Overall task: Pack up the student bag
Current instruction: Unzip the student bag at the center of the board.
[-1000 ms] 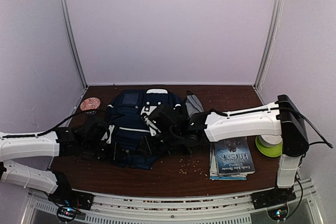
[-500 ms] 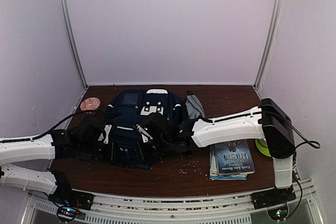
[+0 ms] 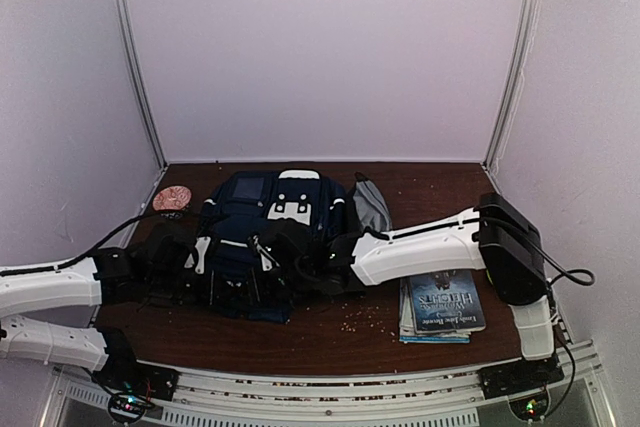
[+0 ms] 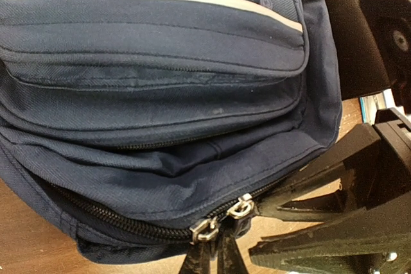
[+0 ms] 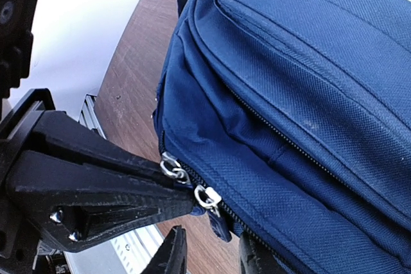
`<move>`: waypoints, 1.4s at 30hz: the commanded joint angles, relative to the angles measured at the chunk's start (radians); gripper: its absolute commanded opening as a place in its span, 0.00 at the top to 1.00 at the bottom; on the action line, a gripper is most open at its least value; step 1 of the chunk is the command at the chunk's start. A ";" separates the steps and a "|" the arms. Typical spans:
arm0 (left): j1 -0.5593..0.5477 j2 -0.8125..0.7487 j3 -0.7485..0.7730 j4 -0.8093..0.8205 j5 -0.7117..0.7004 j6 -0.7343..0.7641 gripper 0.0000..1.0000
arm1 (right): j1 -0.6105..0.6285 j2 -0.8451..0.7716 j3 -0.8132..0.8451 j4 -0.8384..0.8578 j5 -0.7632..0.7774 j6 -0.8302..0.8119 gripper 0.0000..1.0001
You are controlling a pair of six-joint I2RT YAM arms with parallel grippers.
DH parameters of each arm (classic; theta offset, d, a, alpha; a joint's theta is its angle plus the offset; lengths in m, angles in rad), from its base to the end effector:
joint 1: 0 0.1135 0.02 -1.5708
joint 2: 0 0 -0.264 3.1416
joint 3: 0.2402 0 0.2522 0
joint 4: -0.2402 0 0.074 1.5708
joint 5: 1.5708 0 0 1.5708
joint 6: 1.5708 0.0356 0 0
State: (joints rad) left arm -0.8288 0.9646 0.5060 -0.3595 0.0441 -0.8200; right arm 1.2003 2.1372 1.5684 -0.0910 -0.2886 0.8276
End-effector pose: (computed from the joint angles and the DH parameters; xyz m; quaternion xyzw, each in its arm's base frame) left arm 0.1277 -0.1416 0.1959 0.0122 0.9297 -0.2837 0.2344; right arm 0.1665 0.4565 0.1886 -0.2268 0.8616 0.4378 0.1205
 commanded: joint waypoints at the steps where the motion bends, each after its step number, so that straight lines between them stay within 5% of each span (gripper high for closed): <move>1: -0.006 -0.023 -0.008 0.051 0.020 0.018 1.00 | 0.006 0.032 0.028 0.016 0.051 0.041 0.72; 18: -0.007 -0.039 -0.009 0.044 0.017 0.012 1.00 | 0.007 0.041 0.031 0.036 0.034 0.048 1.00; 42: -0.005 -0.127 0.006 -0.127 -0.190 -0.044 1.00 | -0.106 -0.286 -0.305 -0.300 0.331 -0.122 1.00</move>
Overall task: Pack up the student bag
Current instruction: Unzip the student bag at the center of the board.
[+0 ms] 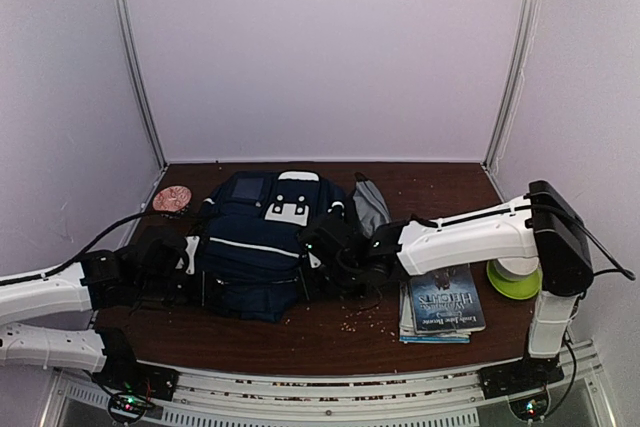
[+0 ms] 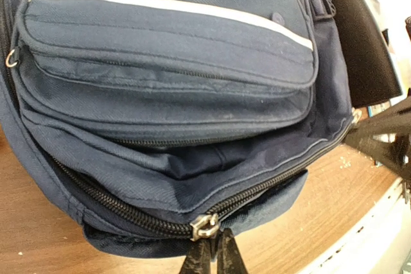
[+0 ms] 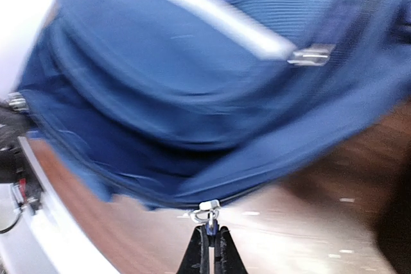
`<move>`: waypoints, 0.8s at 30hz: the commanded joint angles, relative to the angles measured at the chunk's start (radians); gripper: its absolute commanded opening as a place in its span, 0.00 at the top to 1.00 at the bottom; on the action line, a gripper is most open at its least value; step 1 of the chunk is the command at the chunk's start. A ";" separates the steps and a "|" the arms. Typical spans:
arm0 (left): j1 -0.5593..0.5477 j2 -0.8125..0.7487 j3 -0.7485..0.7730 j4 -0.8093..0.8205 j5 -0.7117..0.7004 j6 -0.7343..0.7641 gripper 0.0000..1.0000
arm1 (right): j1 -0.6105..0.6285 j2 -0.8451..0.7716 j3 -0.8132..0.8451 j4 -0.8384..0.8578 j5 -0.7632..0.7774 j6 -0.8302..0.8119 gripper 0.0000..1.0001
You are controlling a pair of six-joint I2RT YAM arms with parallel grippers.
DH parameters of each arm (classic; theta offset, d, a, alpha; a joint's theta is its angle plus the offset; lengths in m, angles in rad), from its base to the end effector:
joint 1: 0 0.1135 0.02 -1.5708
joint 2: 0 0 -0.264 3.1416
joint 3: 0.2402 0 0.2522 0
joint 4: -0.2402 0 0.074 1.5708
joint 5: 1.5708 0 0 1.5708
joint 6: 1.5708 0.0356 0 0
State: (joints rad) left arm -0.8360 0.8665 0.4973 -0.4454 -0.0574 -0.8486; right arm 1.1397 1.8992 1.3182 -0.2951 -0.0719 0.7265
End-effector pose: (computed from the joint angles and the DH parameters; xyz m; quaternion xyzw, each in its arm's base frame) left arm 0.1184 -0.1280 0.2026 -0.0164 0.9289 -0.2576 0.2656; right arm 0.1702 0.3762 0.1950 -0.2047 0.9172 0.2934 0.1754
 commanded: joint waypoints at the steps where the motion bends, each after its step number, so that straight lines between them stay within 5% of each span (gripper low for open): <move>1: 0.003 -0.031 0.016 -0.045 -0.092 -0.014 1.00 | -0.056 -0.052 -0.067 -0.097 0.120 -0.019 1.00; 10: 0.002 0.002 0.018 -0.011 -0.037 0.009 1.00 | -0.095 -0.058 -0.063 -0.055 0.062 -0.005 1.00; 16: 0.001 0.003 0.022 0.043 0.016 0.048 1.00 | -0.039 -0.176 -0.068 -0.069 0.039 -0.037 0.56; 24: 0.002 0.011 0.018 0.133 0.090 0.075 1.00 | 0.051 -0.121 0.093 -0.096 0.010 -0.164 0.50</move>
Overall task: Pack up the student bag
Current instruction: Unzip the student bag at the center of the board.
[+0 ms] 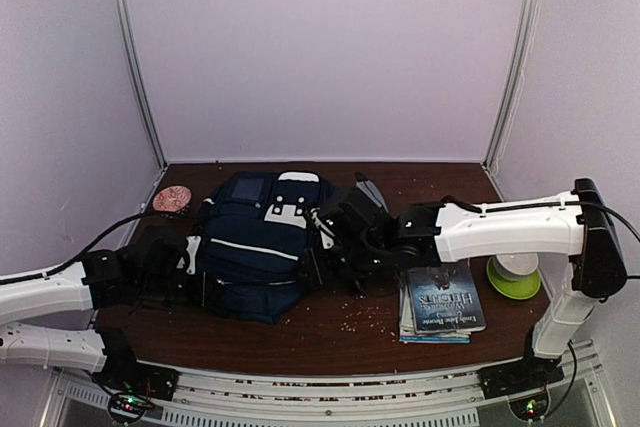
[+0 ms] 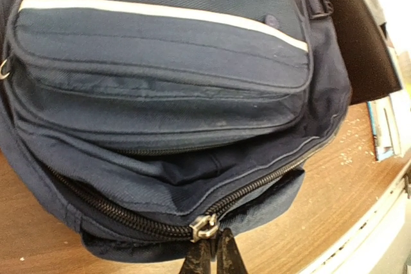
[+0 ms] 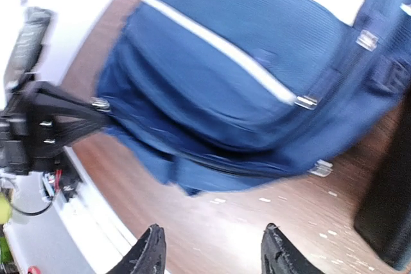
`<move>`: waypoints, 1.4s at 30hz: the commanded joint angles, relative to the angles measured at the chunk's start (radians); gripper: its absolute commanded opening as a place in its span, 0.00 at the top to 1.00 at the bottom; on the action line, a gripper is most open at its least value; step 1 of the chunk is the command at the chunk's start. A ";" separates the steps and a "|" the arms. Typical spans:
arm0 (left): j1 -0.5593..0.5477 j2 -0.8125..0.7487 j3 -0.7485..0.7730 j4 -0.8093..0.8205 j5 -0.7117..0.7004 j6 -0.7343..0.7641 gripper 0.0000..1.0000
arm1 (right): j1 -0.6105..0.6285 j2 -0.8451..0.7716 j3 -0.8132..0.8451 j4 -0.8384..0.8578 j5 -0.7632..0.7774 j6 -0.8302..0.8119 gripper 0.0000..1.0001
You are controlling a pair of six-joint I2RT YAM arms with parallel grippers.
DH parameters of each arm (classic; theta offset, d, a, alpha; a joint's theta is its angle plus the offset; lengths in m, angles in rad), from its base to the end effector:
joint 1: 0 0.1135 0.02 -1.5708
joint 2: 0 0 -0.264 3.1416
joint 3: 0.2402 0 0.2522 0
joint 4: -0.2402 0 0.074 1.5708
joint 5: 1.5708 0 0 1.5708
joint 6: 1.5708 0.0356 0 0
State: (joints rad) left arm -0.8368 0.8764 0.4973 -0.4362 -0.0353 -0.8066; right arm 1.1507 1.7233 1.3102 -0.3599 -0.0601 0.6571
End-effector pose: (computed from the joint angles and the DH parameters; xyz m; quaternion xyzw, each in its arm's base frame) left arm 0.1188 -0.1298 0.2017 0.0075 0.9293 -0.2589 0.2631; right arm 0.1559 0.3542 0.2546 -0.2363 0.8903 0.3222 0.2184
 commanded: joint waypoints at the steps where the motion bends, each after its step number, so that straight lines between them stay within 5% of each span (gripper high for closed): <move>1: 0.002 0.004 0.019 0.136 0.080 0.033 1.00 | 0.053 0.079 0.136 -0.045 0.013 -0.131 0.50; 6: -0.001 0.022 0.038 0.158 0.107 0.033 1.00 | 0.104 0.145 0.201 0.012 0.106 -0.315 0.48; 19: -0.008 0.007 0.025 0.162 0.127 0.030 1.00 | 0.089 0.303 0.279 0.114 0.184 -0.480 0.45; 26: -0.008 -0.013 0.016 0.147 0.126 0.030 1.00 | 0.087 0.370 0.345 0.068 0.161 -0.536 0.56; 33: -0.009 -0.029 0.012 0.145 0.138 0.032 1.00 | 0.087 0.379 0.321 0.077 0.063 -0.568 0.51; 38: -0.008 -0.033 0.014 0.143 0.140 0.034 1.00 | 0.084 0.402 0.344 0.056 0.080 -0.567 0.65; 42: -0.008 -0.036 0.011 0.137 0.134 0.027 1.00 | 0.080 0.382 0.323 0.073 0.121 -0.552 0.89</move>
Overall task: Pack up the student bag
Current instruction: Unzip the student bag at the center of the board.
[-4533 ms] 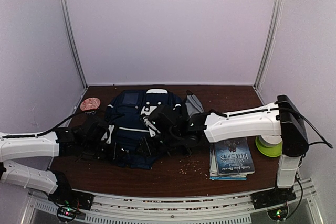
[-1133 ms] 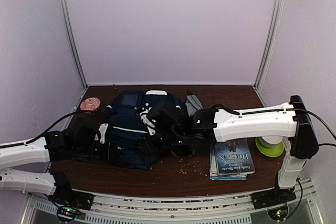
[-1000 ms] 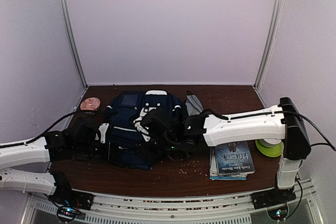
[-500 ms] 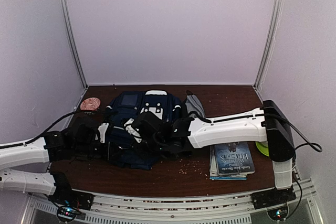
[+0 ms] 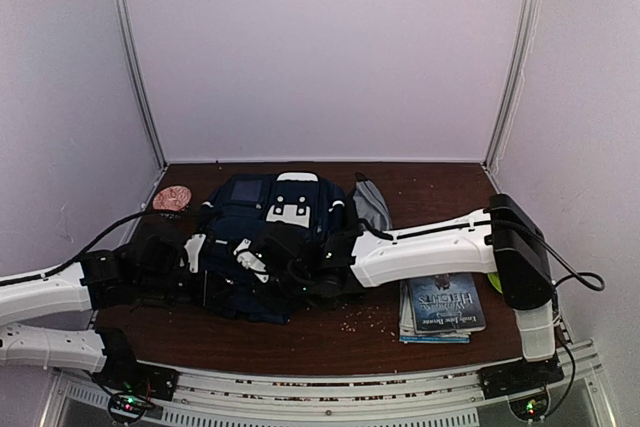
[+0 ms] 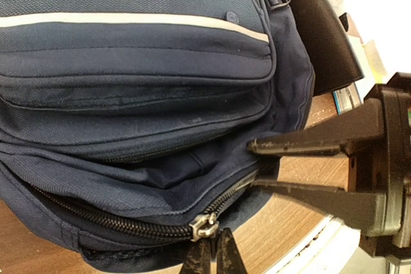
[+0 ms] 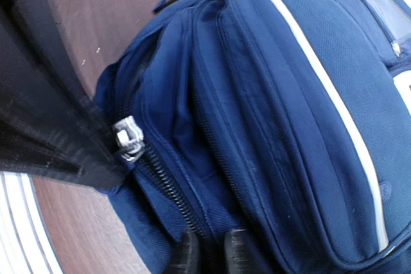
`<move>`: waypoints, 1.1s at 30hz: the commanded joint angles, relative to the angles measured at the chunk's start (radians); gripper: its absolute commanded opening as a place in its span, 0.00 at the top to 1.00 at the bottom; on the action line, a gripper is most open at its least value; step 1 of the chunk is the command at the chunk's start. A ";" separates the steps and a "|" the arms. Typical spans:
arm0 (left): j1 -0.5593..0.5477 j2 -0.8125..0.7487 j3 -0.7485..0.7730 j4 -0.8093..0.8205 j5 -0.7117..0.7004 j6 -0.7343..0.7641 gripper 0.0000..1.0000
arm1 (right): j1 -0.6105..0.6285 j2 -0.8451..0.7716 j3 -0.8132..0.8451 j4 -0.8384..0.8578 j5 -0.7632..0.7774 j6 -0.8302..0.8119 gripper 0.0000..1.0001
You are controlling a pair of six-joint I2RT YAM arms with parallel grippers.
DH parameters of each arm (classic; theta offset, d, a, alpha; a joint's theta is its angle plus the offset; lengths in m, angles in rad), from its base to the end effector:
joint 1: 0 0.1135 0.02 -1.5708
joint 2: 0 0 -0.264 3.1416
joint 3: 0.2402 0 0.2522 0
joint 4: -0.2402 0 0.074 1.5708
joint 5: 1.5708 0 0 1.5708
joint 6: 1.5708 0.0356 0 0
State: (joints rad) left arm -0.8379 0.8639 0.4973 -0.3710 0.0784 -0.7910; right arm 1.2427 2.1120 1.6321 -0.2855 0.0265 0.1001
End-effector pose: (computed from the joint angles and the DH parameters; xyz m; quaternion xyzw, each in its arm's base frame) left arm 0.1182 -0.1355 0.2088 0.0373 0.9131 -0.3187 0.2514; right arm 0.1556 0.4541 0.2040 -0.4931 0.7767 0.2342 0.3144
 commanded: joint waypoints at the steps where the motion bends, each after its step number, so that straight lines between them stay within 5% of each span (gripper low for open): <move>1: -0.007 -0.025 0.010 0.068 0.016 0.011 1.00 | -0.014 -0.021 -0.015 0.008 0.046 0.006 0.98; 20: -0.006 0.125 0.078 0.031 -0.070 0.049 1.00 | -0.011 -0.447 -0.459 0.066 0.127 0.024 1.00; 33: 0.030 0.119 0.060 -0.006 -0.206 -0.029 1.00 | -0.011 -0.544 -0.592 0.079 0.166 0.081 1.00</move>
State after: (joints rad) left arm -0.8742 1.0000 0.5835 -0.2752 0.1081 -0.7734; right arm 1.2385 1.6333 1.0771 -0.1040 0.1177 0.1398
